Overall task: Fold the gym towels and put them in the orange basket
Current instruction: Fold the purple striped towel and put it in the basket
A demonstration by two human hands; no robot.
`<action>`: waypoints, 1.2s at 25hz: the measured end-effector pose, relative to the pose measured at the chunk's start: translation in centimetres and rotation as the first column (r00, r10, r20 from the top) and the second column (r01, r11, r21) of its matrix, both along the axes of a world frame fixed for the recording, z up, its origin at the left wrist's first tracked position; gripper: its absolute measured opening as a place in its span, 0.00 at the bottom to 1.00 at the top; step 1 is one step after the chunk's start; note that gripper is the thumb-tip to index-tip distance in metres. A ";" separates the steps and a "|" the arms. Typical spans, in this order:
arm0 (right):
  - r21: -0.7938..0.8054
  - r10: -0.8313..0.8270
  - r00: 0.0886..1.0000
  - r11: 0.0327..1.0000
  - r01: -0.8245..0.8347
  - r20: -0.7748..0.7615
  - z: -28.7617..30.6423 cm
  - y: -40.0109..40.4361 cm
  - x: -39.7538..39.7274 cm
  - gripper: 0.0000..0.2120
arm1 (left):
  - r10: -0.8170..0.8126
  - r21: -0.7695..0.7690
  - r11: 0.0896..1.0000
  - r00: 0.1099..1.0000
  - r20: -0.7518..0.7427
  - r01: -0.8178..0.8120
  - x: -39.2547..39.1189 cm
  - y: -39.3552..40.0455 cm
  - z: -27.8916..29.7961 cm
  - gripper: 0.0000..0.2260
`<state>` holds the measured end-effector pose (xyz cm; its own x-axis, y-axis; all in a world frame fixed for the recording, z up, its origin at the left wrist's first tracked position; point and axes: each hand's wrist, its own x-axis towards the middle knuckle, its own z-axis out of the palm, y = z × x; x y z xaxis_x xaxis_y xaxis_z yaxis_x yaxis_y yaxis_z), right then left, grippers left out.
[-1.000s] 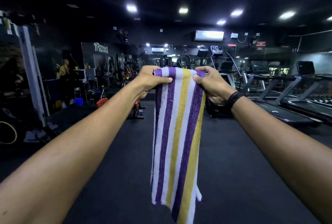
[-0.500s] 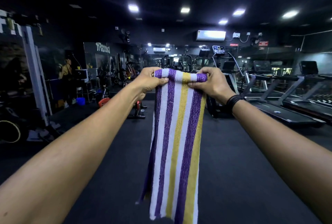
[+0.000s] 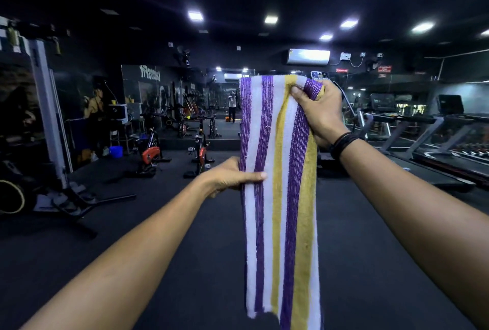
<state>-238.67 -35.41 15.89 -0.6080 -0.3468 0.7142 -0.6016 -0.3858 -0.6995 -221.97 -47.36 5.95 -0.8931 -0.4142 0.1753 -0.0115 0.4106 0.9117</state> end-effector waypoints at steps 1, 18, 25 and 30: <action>0.013 -0.055 0.997 0.998 0.054 0.050 -0.1 0.0 -1.0 0.17 | 0.015 0.086 0.996 0.999 -0.044 -0.011 -0.2 0.3 -0.2 0.16; 0.181 0.269 0.754 0.872 -0.455 0.600 -6.8 1.1 0.7 0.30 | 0.148 0.258 0.956 0.989 -0.001 -0.143 1.0 -0.9 2.5 0.16; 0.374 0.327 0.853 0.793 -0.482 0.406 -6.8 0.5 0.5 0.44 | 0.215 0.109 0.972 0.974 -0.070 -0.207 0.2 -2.3 3.1 0.45; 0.680 0.158 0.985 0.730 -0.067 -0.073 -7.6 -0.1 0.3 0.27 | 0.381 -0.443 0.830 0.925 0.003 -0.340 0.1 -2.6 3.8 0.20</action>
<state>-238.33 -35.47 8.33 -0.4612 -0.8240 0.3289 -0.6789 0.0890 -0.7288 -221.83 -49.96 9.78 -0.7149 -0.6121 0.3382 -0.3062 0.7087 0.6356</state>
